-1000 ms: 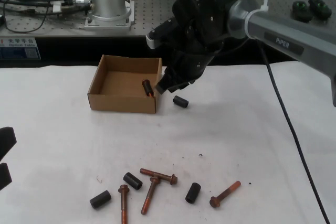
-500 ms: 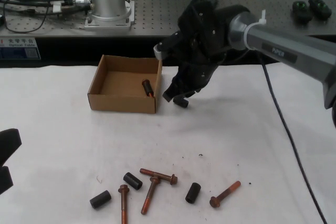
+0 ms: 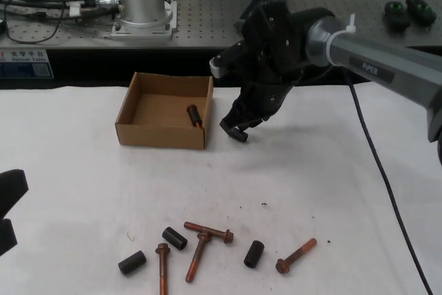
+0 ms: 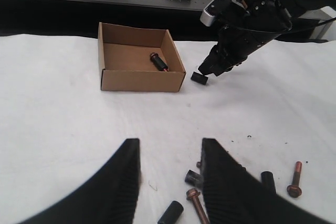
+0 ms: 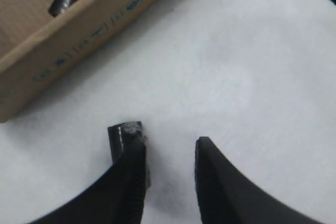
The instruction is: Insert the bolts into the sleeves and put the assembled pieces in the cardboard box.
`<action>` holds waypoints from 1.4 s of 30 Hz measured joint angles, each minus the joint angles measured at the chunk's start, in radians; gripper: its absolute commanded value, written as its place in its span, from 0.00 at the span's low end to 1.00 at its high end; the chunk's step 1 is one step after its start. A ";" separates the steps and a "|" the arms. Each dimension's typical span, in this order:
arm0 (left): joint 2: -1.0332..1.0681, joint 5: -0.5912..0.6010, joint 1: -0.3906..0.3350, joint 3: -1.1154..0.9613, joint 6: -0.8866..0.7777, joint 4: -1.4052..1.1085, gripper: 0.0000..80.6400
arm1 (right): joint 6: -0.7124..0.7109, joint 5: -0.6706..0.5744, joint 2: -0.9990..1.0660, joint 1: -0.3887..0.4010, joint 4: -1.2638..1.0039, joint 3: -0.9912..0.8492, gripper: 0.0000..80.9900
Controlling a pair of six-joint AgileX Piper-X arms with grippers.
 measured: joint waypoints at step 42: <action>0.000 0.000 0.000 0.000 0.000 0.000 0.35 | -0.012 -0.040 0.010 0.028 0.147 -0.001 0.06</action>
